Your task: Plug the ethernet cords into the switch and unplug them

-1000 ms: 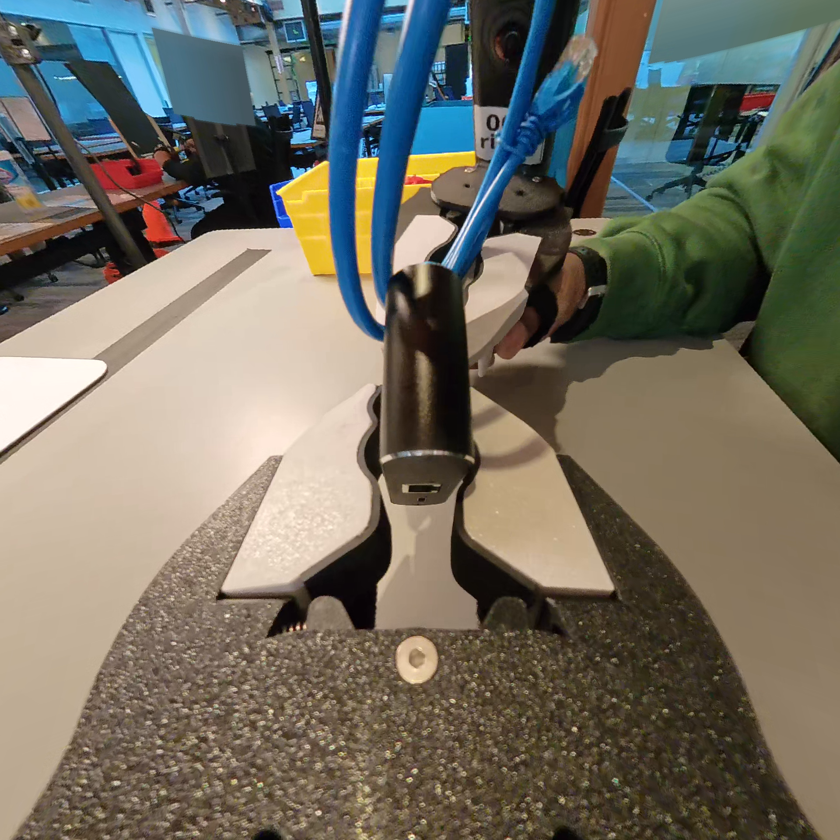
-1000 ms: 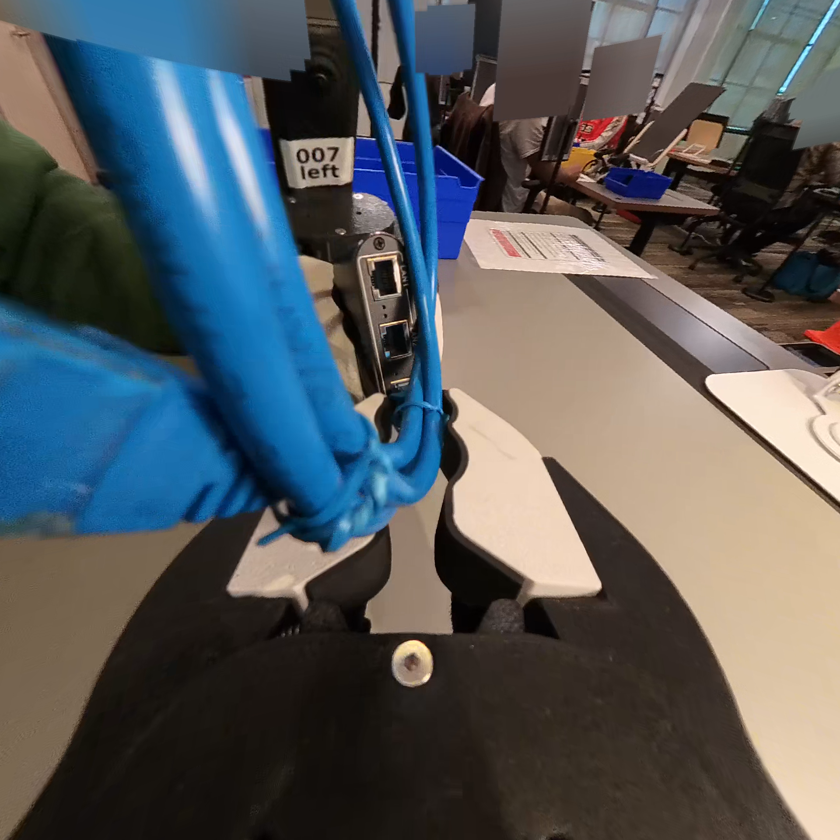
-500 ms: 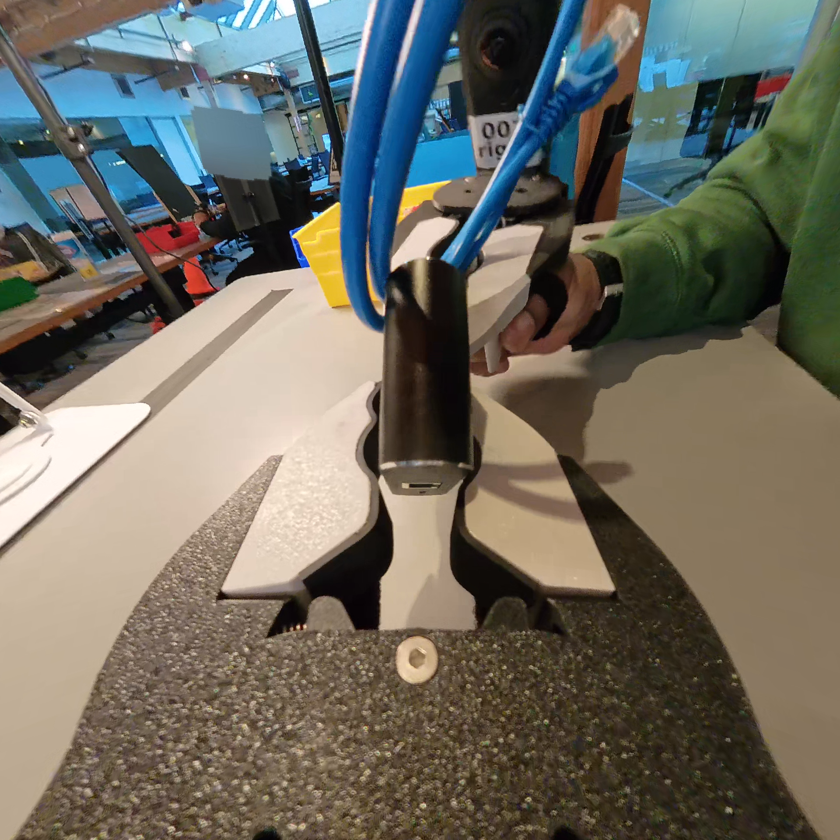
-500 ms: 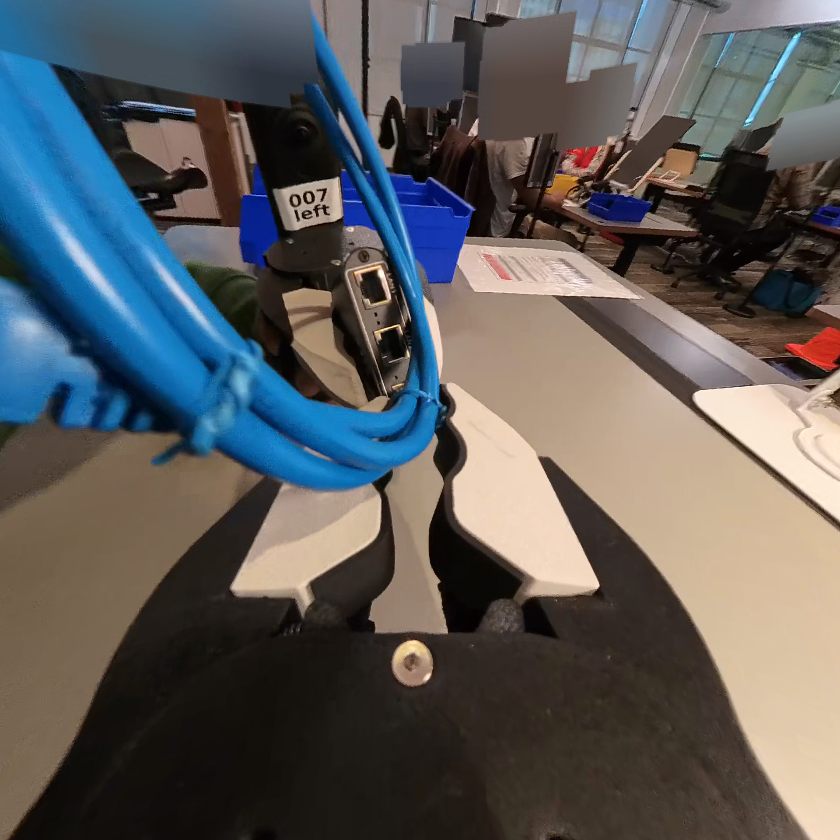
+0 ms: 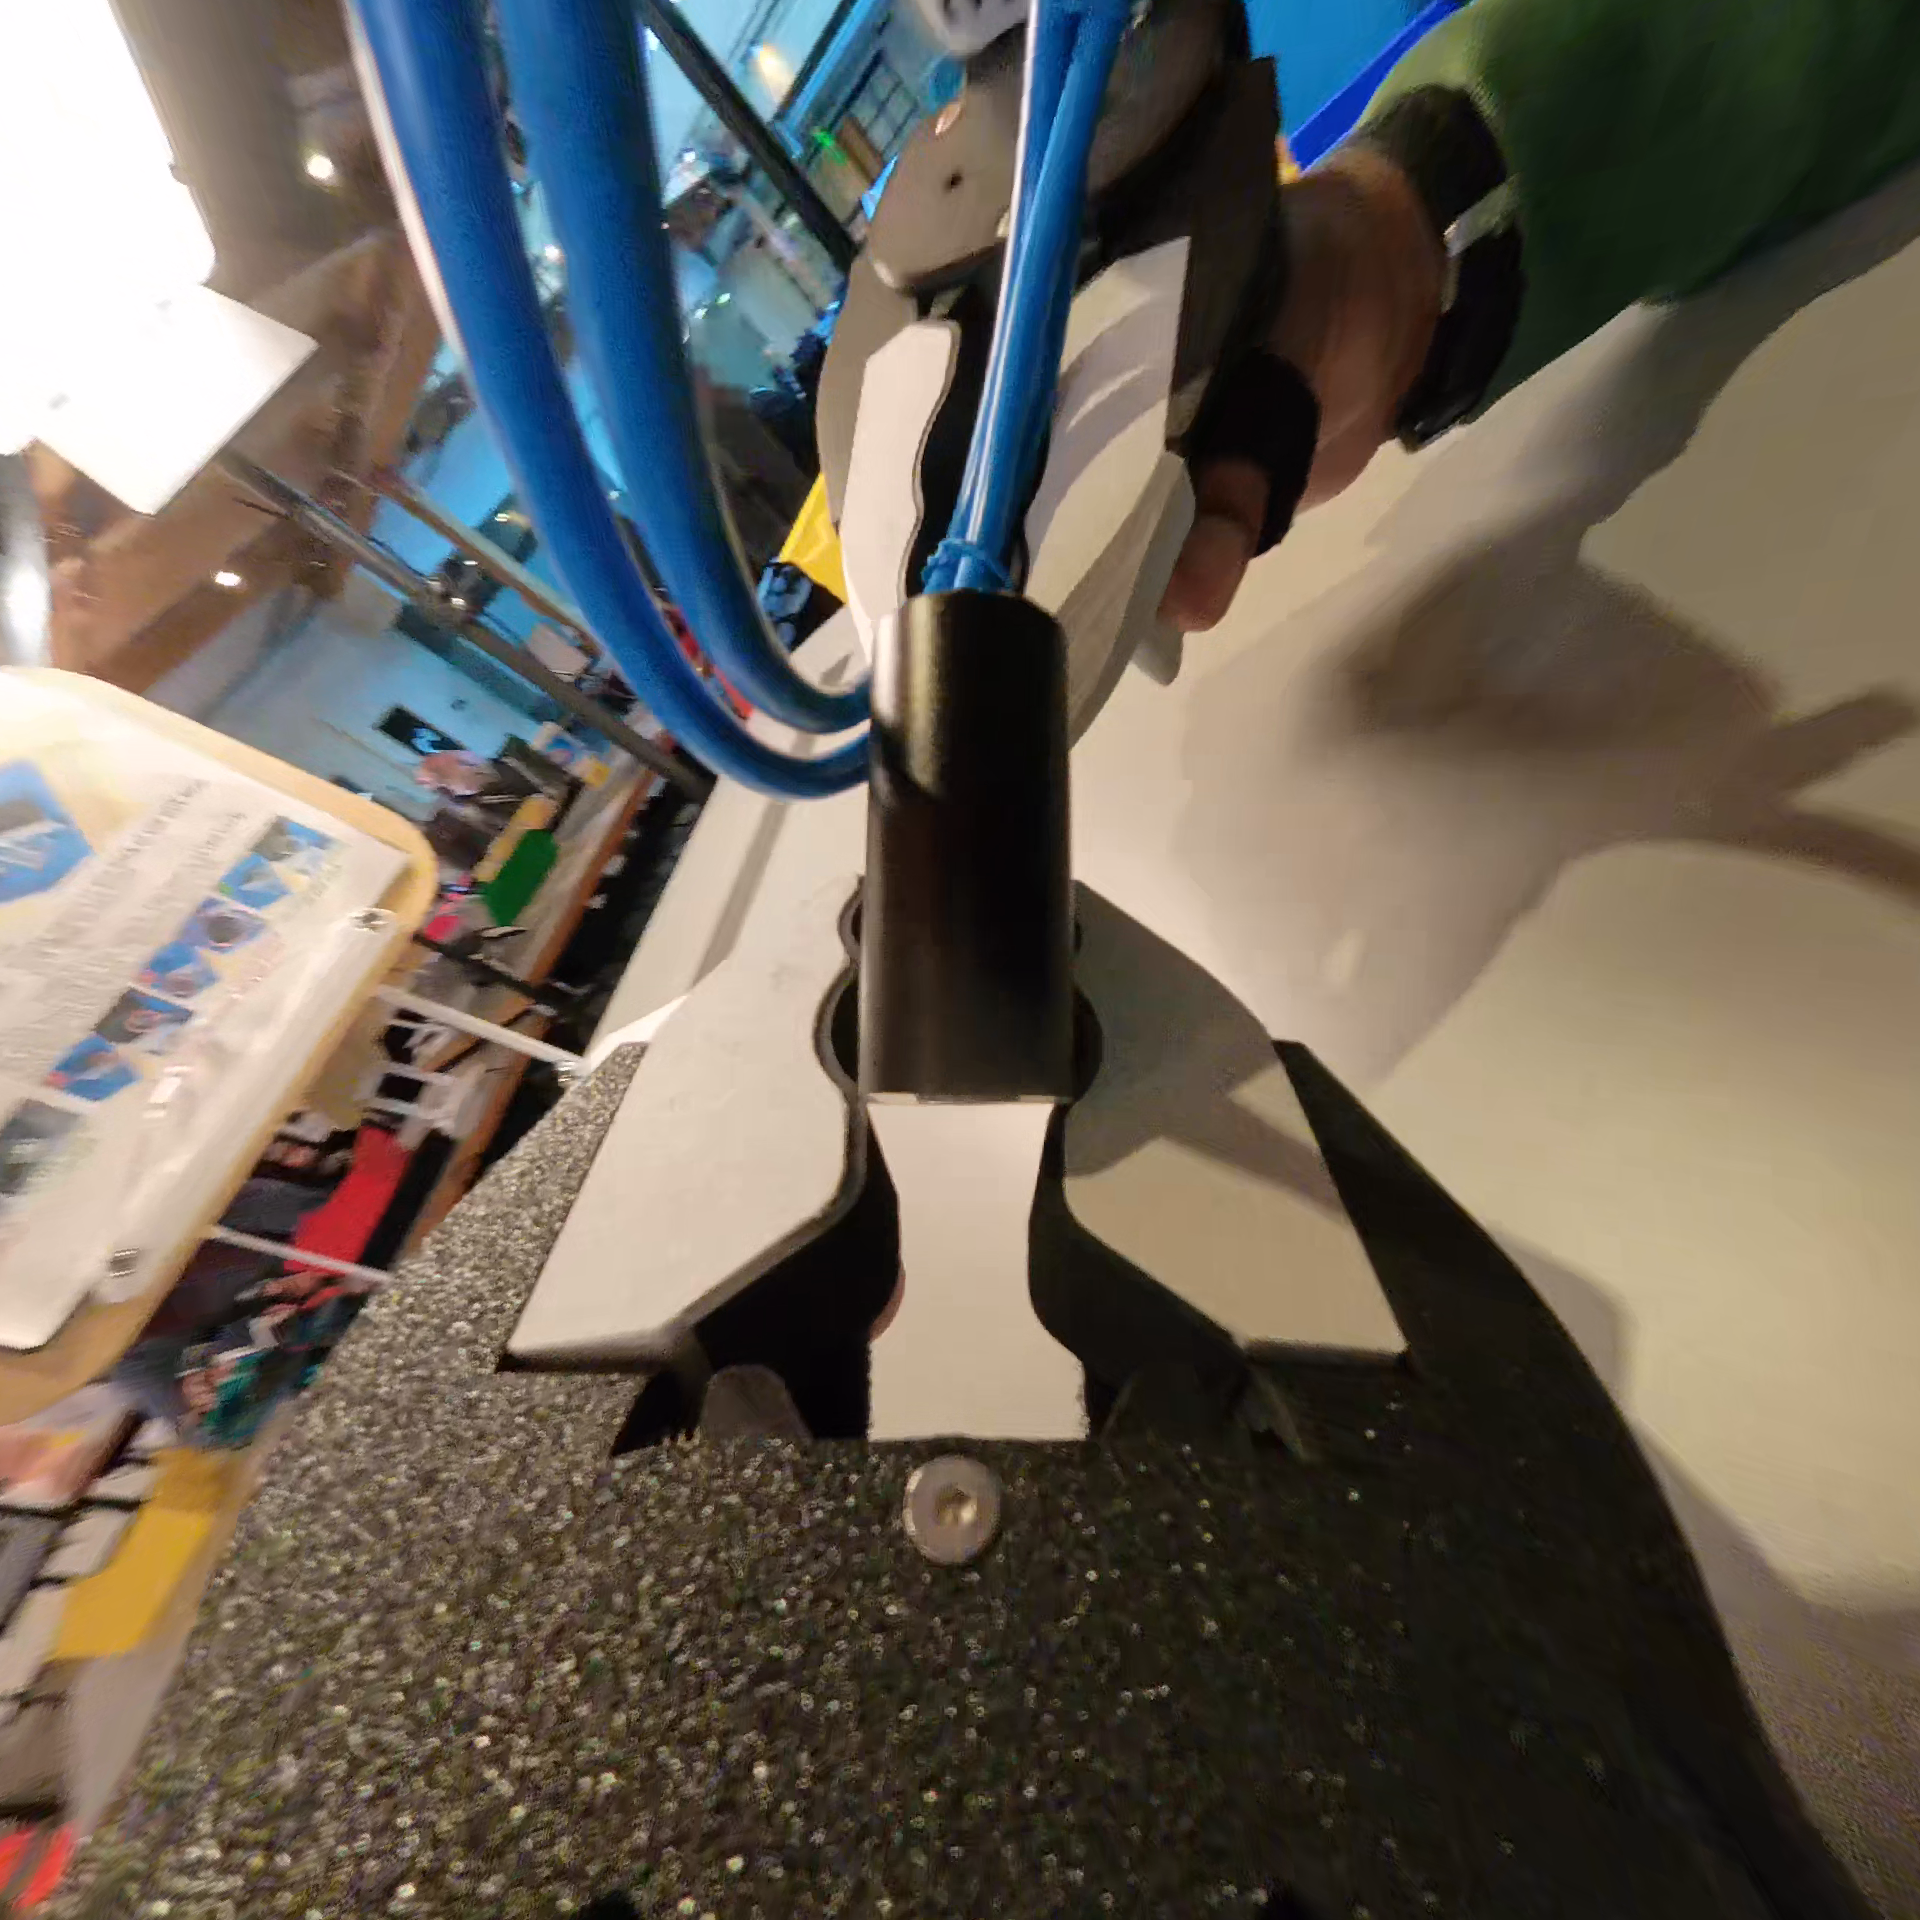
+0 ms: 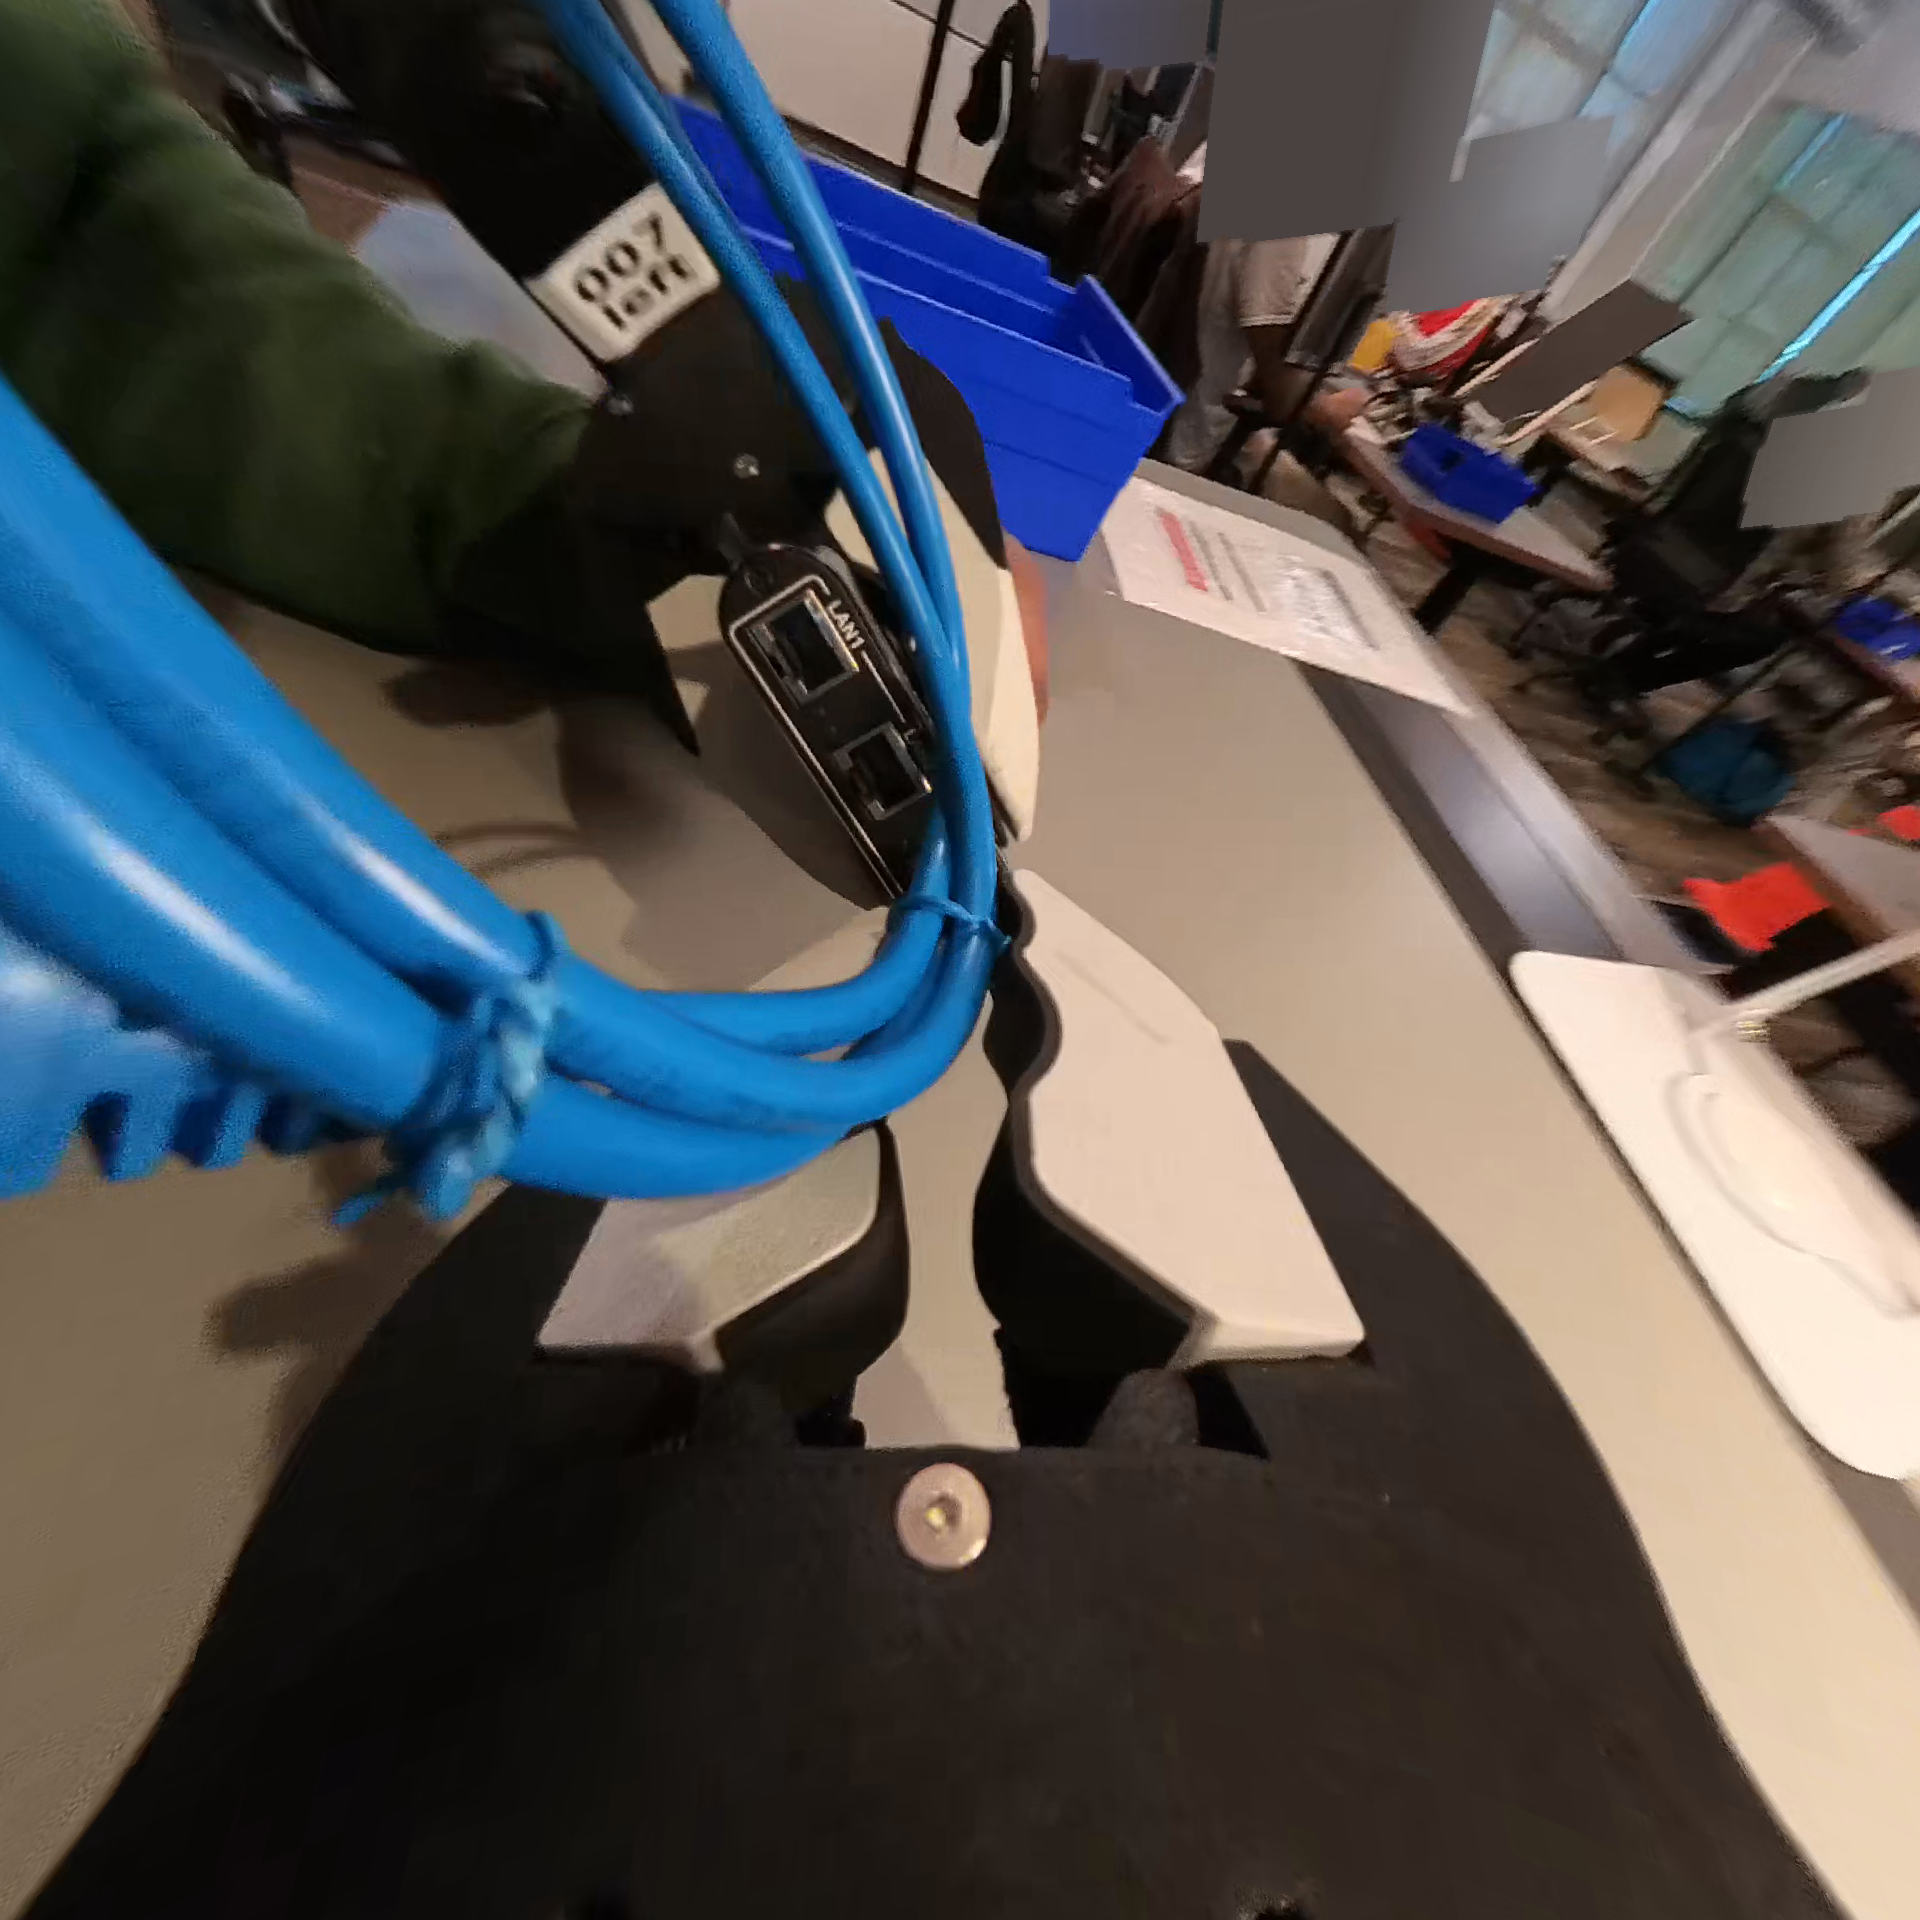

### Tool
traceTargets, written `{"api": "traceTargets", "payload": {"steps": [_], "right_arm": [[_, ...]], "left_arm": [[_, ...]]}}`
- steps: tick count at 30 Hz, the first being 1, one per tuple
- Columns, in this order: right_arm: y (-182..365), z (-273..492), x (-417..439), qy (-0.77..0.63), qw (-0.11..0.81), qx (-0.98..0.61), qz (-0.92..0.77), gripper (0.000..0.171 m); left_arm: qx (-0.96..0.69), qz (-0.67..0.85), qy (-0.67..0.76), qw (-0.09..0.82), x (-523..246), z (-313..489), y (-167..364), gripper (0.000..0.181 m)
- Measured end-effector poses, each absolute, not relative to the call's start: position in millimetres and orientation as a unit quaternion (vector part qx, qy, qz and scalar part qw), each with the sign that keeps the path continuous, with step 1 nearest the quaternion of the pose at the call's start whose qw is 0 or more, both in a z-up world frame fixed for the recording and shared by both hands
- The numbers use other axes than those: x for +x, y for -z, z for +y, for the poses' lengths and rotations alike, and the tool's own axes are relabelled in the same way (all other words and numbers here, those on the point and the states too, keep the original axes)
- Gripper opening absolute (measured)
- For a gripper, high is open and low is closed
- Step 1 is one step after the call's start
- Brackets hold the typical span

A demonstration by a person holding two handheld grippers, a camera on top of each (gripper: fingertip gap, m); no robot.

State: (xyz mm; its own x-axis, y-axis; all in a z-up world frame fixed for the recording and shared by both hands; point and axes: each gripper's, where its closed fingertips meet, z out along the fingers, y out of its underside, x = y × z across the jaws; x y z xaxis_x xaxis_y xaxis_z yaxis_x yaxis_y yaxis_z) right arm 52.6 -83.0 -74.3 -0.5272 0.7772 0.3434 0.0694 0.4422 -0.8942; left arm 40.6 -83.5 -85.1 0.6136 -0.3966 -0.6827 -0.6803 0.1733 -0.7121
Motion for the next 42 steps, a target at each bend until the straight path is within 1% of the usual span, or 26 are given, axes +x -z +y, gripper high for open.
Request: {"api": "traceTargets", "payload": {"steps": [2,3,6,9,11,13,14,16,20,27,31,33,37,39,42], "right_arm": [[71,-82,52,-0.412,0.433,-0.268,-0.756,0.013],[71,-83,53,-0.408,0.437,-0.264,-0.757,0.013],[75,-85,56,-0.449,0.396,-0.274,-0.753,0.013],[79,-83,58,-0.486,0.356,-0.289,-0.744,0.012],[83,-81,58,-0.457,0.376,-0.281,-0.756,0.012],[86,-80,58,-0.385,0.426,-0.252,-0.779,0.013],[85,-81,59,-0.374,0.434,-0.244,-0.783,0.013],[83,-81,61,-0.384,0.429,-0.239,-0.782,0.012],[81,-85,64,-0.455,0.375,-0.261,-0.764,0.012],[80,-80,60,-0.476,0.367,-0.293,-0.743,0.012],[83,-73,56,-0.481,0.356,-0.322,-0.734,0.012],[86,-71,55,-0.495,0.334,-0.339,-0.727,0.013],[90,-72,53,-0.564,0.242,-0.385,-0.689,0.014],[91,-72,52,-0.601,0.197,-0.406,-0.660,0.013],[87,-72,52,-0.635,0.157,-0.419,-0.630,0.013]], "left_arm": [[-0.624,0.425,-0.134,0.642,39,-83,82,0.030],[-0.623,0.426,-0.129,0.643,39,-84,82,0.030],[-0.640,0.419,-0.063,0.641,45,-85,87,0.029],[-0.643,0.429,-0.070,0.631,46,-84,92,0.029],[-0.637,0.447,-0.119,0.617,45,-82,94,0.030],[-0.621,0.465,-0.164,0.609,43,-82,96,0.031],[-0.617,0.468,-0.167,0.610,43,-82,95,0.030],[-0.622,0.458,-0.141,0.619,46,-83,93,0.030],[-0.636,0.442,-0.078,0.628,51,-85,93,0.029],[-0.660,0.414,-0.063,0.624,48,-82,93,0.029],[-0.687,0.385,-0.029,0.616,45,-77,97,0.029],[-0.707,0.365,0.016,0.605,46,-76,100,0.028],[-0.742,0.314,0.141,0.575,49,-78,103,0.028],[-0.727,0.283,0.192,0.595,51,-78,93,0.028],[-0.720,0.243,0.233,0.607,52,-76,84,0.029]]}}
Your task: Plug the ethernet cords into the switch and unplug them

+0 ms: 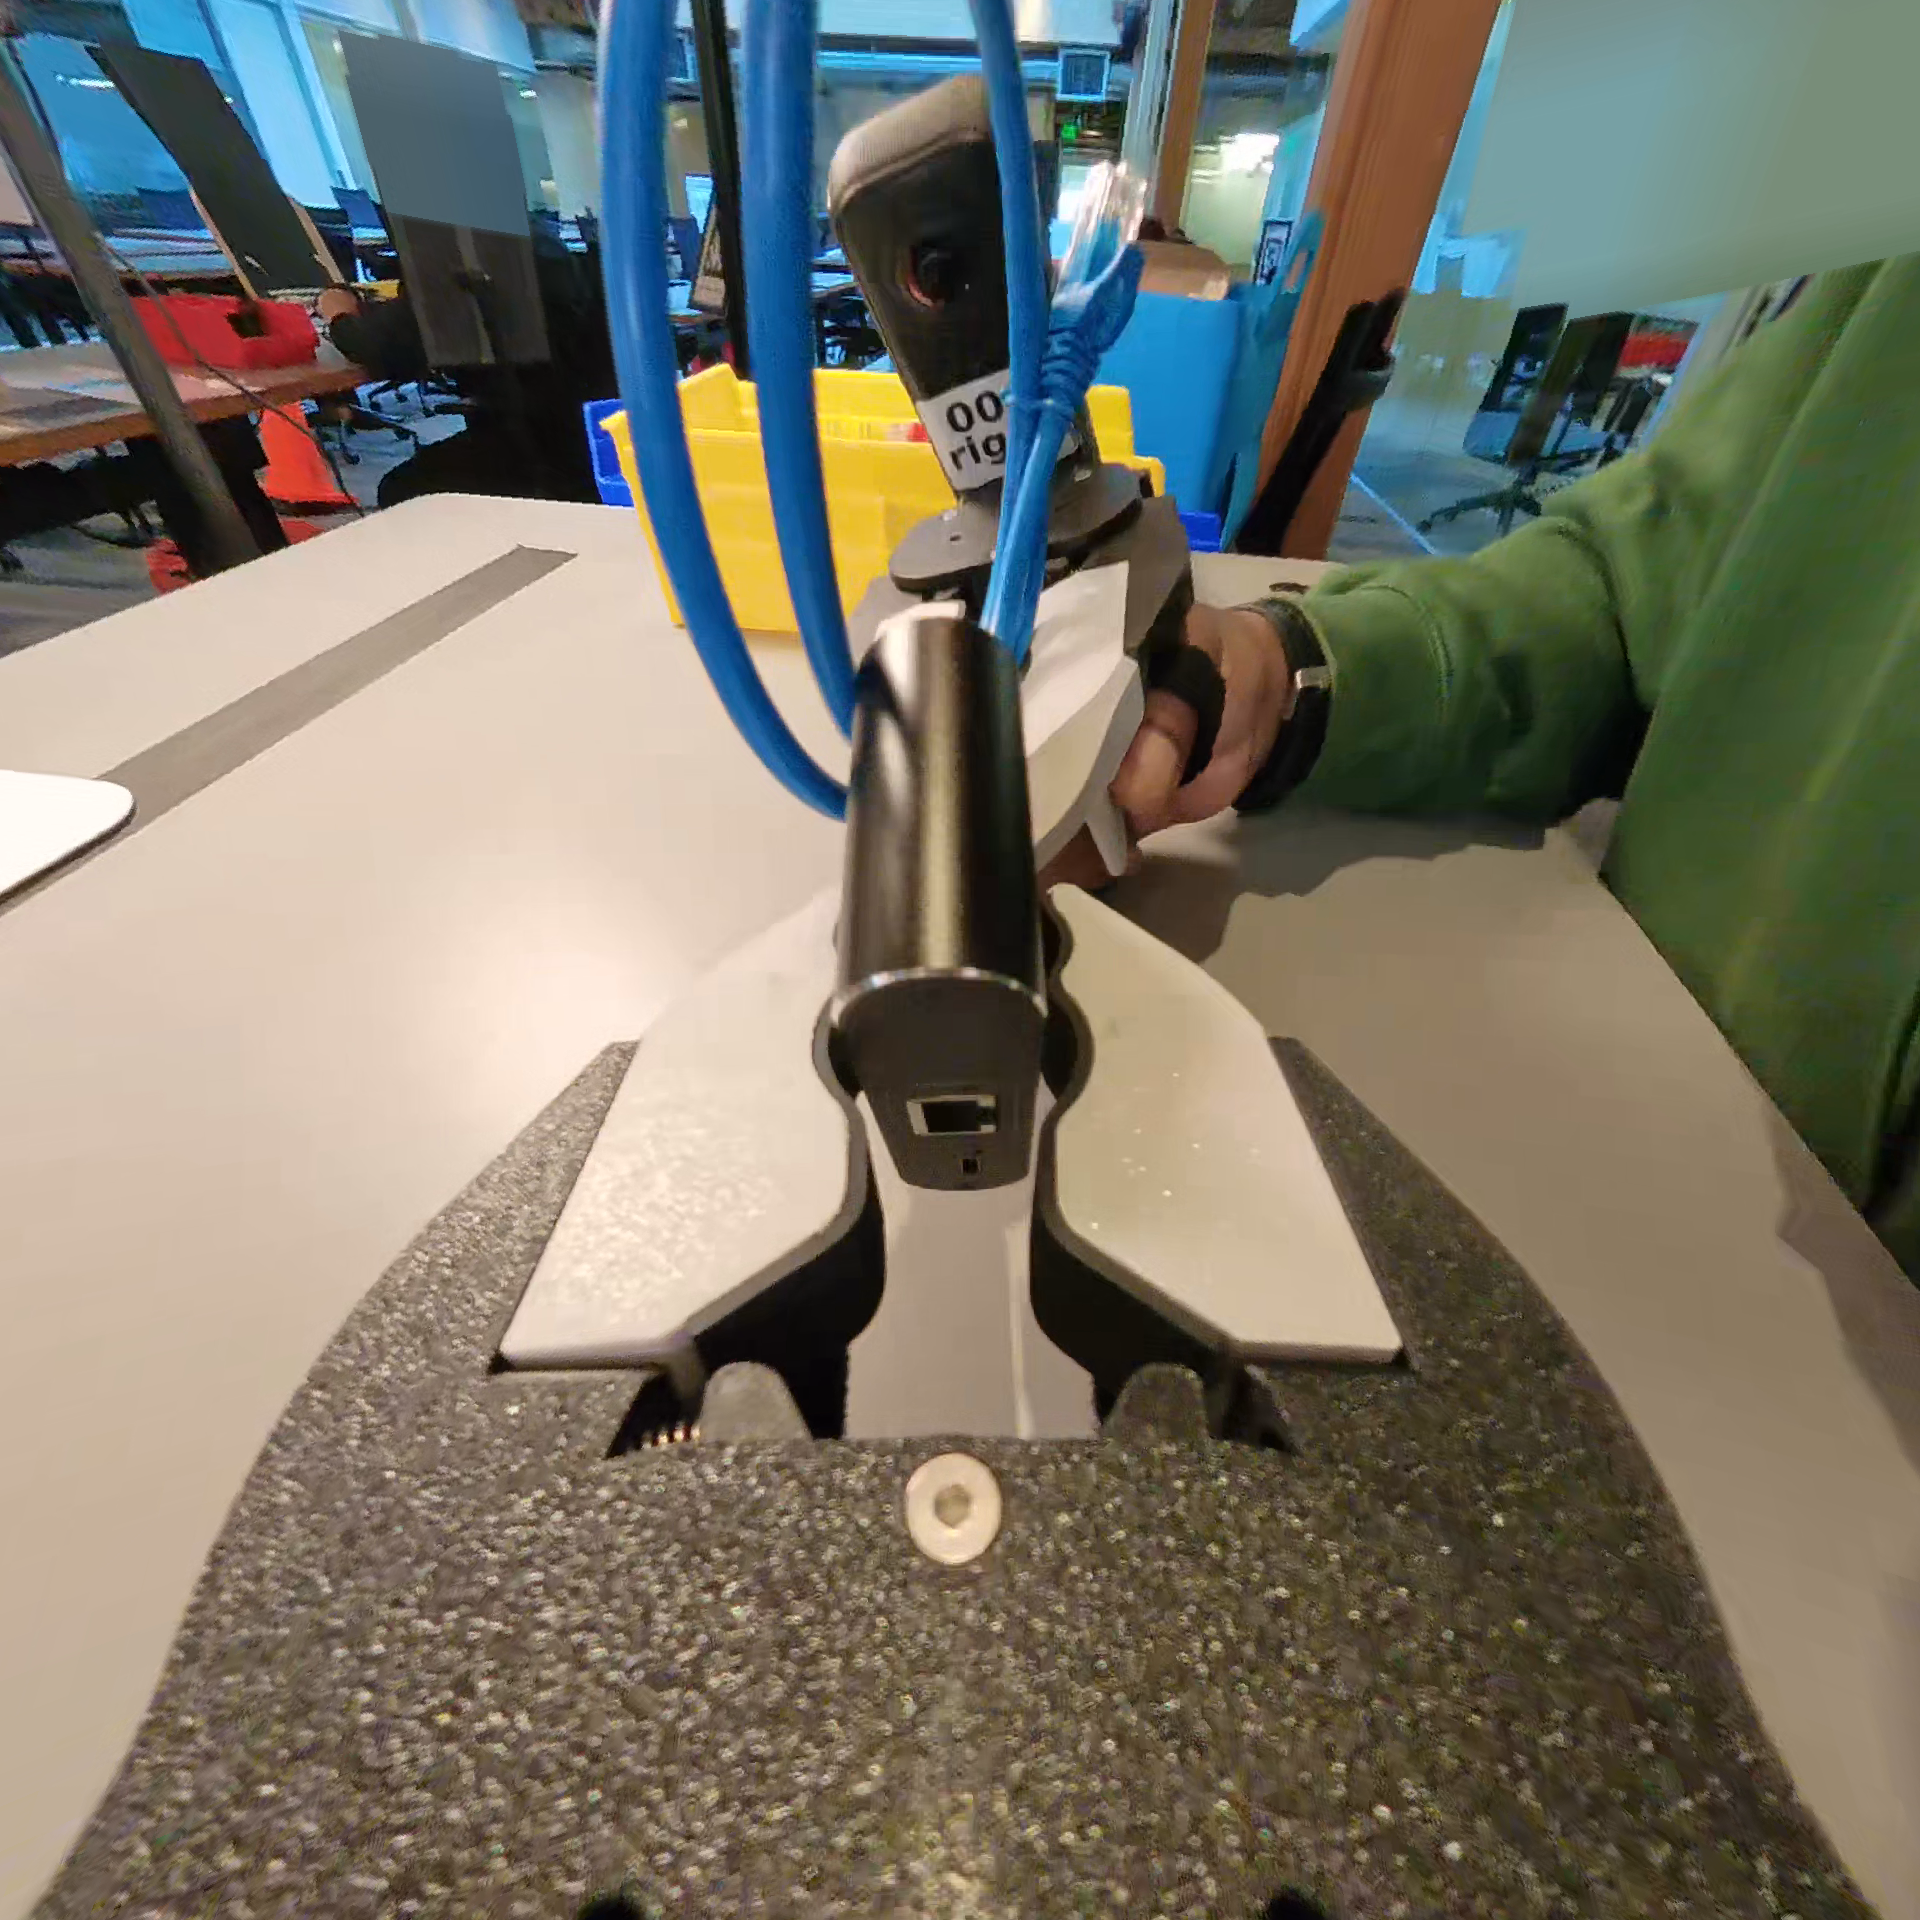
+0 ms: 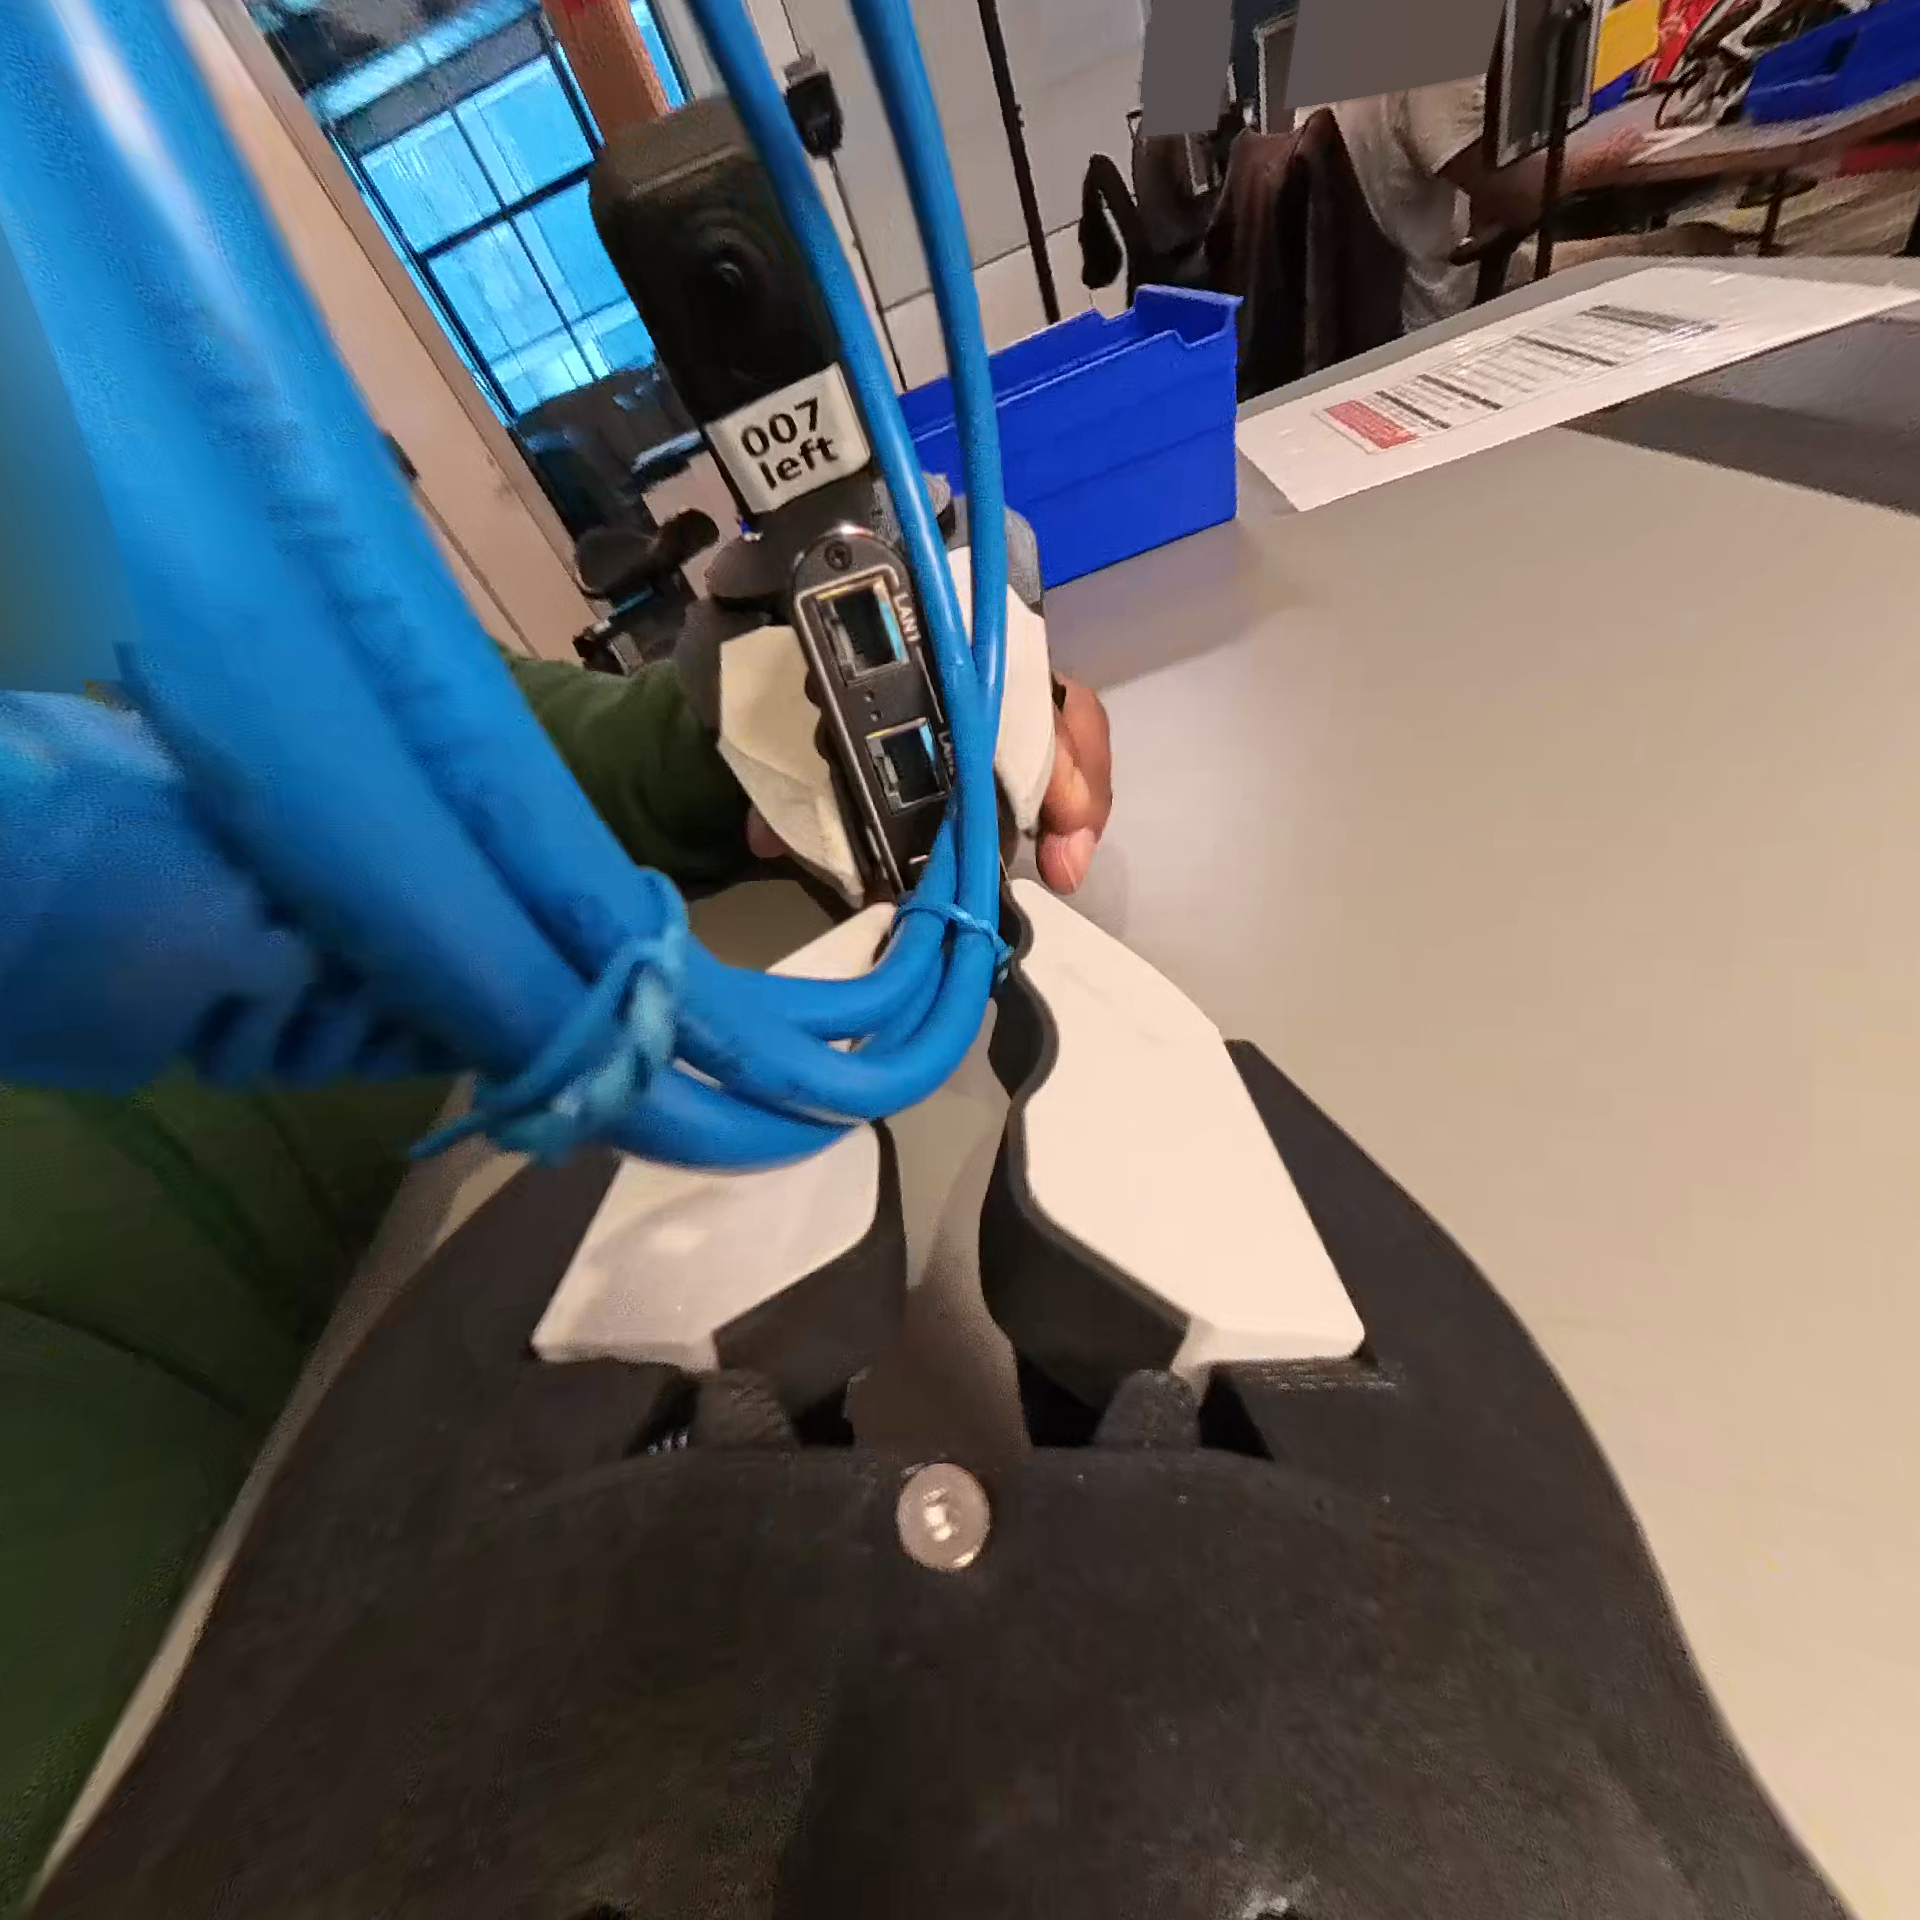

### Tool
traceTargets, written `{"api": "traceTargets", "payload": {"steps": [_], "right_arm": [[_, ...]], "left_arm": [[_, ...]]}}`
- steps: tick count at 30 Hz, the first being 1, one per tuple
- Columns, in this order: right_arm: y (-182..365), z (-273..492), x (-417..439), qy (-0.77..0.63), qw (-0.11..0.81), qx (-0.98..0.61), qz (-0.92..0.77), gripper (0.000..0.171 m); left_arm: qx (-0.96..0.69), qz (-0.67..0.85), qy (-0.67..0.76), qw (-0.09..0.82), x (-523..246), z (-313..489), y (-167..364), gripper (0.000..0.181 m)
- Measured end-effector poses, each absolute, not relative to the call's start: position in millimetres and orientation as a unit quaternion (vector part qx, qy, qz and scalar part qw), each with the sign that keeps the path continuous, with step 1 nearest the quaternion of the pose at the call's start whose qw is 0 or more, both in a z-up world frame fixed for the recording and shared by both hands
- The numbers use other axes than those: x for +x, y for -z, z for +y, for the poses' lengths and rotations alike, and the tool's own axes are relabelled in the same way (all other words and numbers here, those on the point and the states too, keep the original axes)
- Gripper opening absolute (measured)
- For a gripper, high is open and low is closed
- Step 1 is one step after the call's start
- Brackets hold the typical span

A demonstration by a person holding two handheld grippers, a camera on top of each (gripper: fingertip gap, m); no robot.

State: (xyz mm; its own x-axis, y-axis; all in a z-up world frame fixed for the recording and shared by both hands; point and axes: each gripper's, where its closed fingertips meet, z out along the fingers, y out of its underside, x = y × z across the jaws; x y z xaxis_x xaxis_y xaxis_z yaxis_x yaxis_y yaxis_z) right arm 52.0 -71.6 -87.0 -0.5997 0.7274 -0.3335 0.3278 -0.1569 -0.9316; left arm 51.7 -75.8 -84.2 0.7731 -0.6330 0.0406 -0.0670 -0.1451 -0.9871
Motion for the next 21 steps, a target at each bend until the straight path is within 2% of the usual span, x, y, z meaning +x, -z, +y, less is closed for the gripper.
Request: {"api": "traceTargets", "payload": {"steps": [7,9,10,12,14,18,21], "right_arm": [[87,-66,49,-0.657,0.118,-0.442,-0.599,0.015],[92,-58,45,-0.635,0.141,-0.462,-0.602,0.020],[95,-52,44,-0.617,0.161,-0.471,-0.610,0.015],[99,-36,43,-0.571,0.210,-0.485,-0.628,0.023],[97,-26,45,-0.545,0.233,-0.488,-0.641,0.024],[81,-31,50,-0.546,0.275,-0.442,-0.657,0.017],[76,-48,49,-0.541,0.306,-0.399,-0.674,0.020]], "left_arm": [[-0.713,0.201,0.220,0.635,48,-69,76,0.028],[-0.719,0.182,0.218,0.634,42,-67,77,0.028],[-0.720,0.171,0.222,0.635,39,-67,75,0.028],[-0.724,0.137,0.231,0.635,26,-65,73,0.028],[-0.723,0.086,0.260,0.634,12,-63,71,0.028],[-0.724,0.001,0.318,0.612,-9,-59,81,0.028],[-0.726,-0.002,0.344,0.595,-4,-58,84,0.028]]}}
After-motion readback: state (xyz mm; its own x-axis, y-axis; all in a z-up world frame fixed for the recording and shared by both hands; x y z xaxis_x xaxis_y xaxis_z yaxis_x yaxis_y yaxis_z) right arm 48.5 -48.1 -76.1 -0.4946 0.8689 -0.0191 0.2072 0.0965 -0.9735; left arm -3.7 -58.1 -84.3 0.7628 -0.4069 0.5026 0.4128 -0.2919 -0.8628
